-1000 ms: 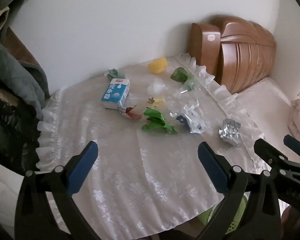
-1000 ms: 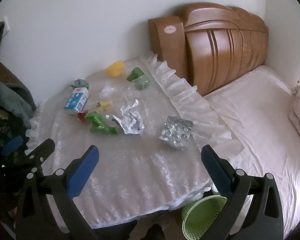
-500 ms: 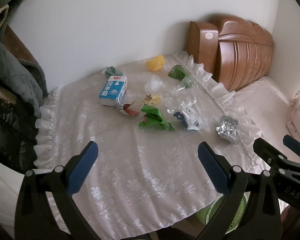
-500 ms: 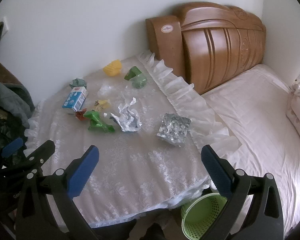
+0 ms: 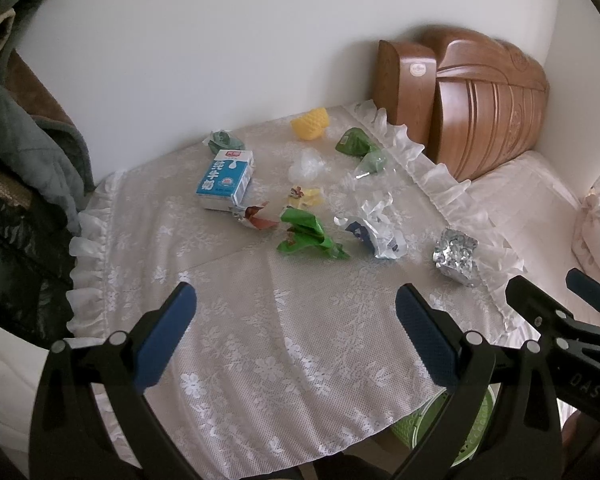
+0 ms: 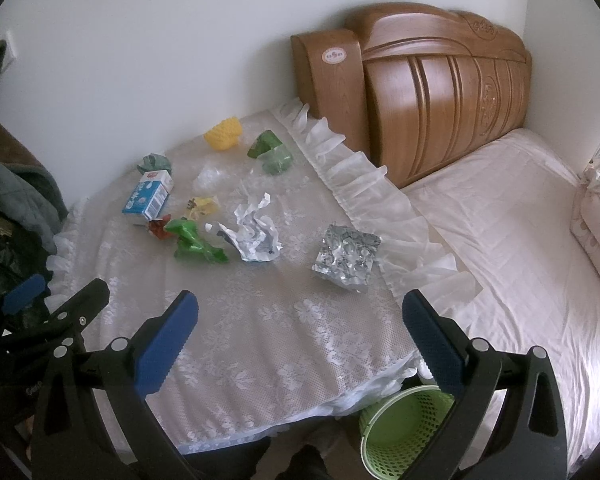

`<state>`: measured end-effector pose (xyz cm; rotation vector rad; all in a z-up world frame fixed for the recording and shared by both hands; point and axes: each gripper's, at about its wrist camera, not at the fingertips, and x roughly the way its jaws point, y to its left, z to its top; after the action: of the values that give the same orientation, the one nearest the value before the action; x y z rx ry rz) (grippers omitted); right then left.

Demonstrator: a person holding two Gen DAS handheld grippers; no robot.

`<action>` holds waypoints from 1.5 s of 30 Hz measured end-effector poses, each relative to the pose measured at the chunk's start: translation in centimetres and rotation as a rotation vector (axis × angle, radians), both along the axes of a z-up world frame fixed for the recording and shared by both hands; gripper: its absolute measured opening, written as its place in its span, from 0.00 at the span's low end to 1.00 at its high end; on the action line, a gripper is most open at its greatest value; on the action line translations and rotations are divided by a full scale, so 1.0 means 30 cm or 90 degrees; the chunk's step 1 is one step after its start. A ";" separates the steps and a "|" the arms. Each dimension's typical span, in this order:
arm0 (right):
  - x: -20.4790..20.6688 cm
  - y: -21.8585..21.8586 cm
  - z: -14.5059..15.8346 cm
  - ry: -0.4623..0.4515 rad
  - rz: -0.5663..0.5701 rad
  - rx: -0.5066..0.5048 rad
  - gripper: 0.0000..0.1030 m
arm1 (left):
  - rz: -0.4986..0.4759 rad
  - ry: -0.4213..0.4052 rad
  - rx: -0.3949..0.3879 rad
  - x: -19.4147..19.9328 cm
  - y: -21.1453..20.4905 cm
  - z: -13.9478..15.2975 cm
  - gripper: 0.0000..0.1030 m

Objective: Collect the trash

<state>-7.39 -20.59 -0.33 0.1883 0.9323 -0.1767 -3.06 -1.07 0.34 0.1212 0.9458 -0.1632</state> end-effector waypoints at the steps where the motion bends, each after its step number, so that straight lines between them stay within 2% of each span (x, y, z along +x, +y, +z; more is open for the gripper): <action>1: -0.002 -0.001 0.000 0.000 0.000 0.000 0.98 | 0.000 0.000 0.000 -0.002 0.002 -0.001 0.93; 45: 0.012 0.009 -0.001 0.005 0.000 0.000 0.98 | 0.002 0.009 0.003 0.031 -0.004 -0.023 0.93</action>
<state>-7.04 -20.33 -0.35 0.1873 0.9393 -0.1777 -2.13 -1.20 -0.34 0.1230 0.9611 -0.1595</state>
